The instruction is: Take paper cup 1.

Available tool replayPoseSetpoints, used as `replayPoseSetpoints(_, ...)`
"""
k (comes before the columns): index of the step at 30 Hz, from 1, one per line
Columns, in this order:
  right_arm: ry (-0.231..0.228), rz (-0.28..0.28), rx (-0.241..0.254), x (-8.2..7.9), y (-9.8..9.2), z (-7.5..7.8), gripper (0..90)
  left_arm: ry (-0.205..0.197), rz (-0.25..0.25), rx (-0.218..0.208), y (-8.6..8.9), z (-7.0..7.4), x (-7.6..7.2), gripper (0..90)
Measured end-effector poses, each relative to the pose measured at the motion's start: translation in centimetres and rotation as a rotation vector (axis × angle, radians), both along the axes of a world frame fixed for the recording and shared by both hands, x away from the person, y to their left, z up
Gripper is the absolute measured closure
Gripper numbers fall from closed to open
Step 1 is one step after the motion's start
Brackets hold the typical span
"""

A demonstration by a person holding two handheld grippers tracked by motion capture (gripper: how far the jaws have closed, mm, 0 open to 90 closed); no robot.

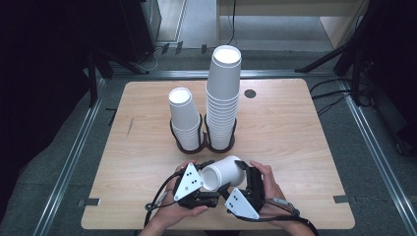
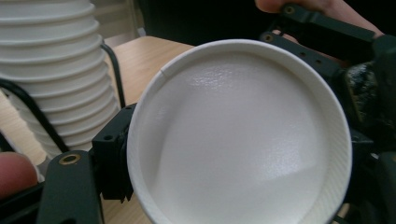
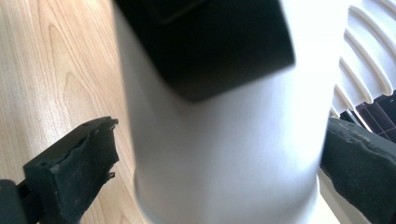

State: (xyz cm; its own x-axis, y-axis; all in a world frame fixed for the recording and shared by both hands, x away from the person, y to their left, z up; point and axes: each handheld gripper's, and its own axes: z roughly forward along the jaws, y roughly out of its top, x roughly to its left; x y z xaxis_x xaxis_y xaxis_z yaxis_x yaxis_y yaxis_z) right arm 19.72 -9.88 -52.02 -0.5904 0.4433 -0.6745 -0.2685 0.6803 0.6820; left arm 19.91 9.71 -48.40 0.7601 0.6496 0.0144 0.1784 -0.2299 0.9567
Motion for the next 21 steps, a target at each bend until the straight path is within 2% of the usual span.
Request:
replayPoseSetpoints(4, 0.013, -0.015, 0.02, 0.1, -0.3, 0.2, 0.0, -0.01, 0.043, -0.03, 0.6, 0.1, 0.2, 22.5)
replayPoseSetpoints(7, 0.025, -0.015, 0.033, 0.0, -0.3, 0.3, 0.0, -0.019, 0.057, -0.04, 0.8, 0.1, 0.2, 22.5)
replayPoseSetpoints(8, 0.032, -0.024, 0.044, 0.0, -0.3, 0.5, 0.0, -0.029, 0.074, -0.057, 1.0, 0.1, 0.2, 22.5)
replayPoseSetpoints(16, 0.063, -0.031, 0.075, -0.2, -0.7, 0.7, 0.0, -0.02, 0.105, -0.087, 1.5, -0.1, 0.8, 22.5)
replayPoseSetpoints(21, 0.077, -0.043, 0.087, 0.0, -1.1, 0.6, 0.0, -0.025, 0.134, -0.086, 1.8, -0.3, 1.1, 22.5)
